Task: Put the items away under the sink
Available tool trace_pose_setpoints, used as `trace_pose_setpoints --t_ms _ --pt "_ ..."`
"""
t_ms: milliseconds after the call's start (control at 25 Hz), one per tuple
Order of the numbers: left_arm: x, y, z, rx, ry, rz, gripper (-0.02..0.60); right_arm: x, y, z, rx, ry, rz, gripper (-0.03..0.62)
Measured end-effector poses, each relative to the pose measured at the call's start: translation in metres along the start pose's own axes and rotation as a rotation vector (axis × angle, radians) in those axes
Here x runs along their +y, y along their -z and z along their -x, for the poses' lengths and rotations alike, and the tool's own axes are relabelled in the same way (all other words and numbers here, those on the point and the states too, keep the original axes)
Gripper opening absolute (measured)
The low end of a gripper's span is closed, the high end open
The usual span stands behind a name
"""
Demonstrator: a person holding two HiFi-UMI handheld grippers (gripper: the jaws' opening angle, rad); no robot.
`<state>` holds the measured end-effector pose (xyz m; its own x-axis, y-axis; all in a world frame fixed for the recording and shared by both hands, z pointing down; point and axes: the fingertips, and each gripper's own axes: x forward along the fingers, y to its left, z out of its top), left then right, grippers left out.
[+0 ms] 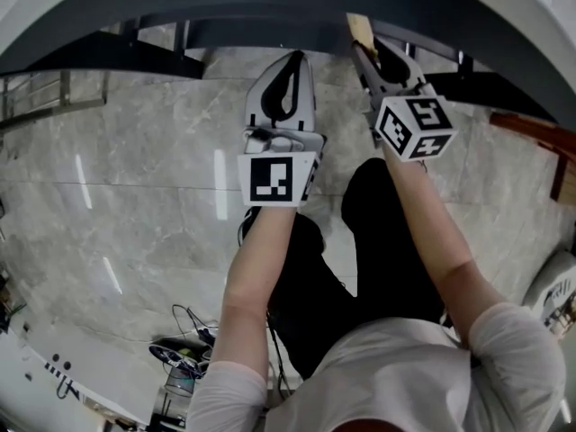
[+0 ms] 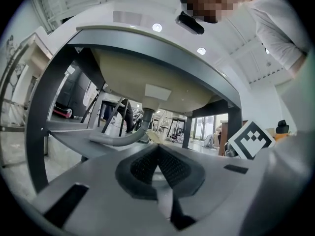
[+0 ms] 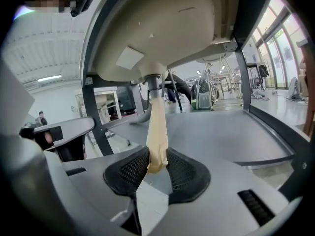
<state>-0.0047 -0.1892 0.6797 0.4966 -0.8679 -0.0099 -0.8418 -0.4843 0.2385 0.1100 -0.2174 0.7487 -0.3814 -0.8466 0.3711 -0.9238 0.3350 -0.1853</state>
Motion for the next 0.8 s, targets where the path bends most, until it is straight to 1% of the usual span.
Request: trace_pose_setpoints --t_ms 80,200,320,400,520,600,800 --pt "0.001 -0.002 -0.001 0.008 -0.014 0.02 0.003 -0.002 0.002 0.0 0.006 0.015 -0.036 0.129" --pt "0.001 -0.009 -0.001 -0.029 -0.004 0.046 0.003 -0.004 -0.003 -0.007 0.002 0.031 -0.074 0.129" --pt "0.001 -0.012 0.005 -0.036 -0.002 0.072 0.003 -0.003 -0.007 -0.014 0.019 0.041 -0.121 0.129" --pt "0.003 -0.017 0.008 -0.046 -0.004 0.087 0.003 -0.006 -0.014 -0.019 0.018 0.058 -0.134 0.132" --pt "0.004 -0.022 0.01 -0.058 -0.002 0.097 0.003 -0.01 -0.024 -0.026 0.008 0.08 -0.112 0.163" --pt "0.003 -0.023 0.012 -0.059 0.003 0.103 0.003 -0.008 -0.023 -0.024 0.005 0.091 -0.092 0.184" --pt "0.004 -0.028 0.02 -0.053 0.005 0.085 0.003 -0.009 -0.022 -0.011 -0.006 0.134 -0.024 0.186"
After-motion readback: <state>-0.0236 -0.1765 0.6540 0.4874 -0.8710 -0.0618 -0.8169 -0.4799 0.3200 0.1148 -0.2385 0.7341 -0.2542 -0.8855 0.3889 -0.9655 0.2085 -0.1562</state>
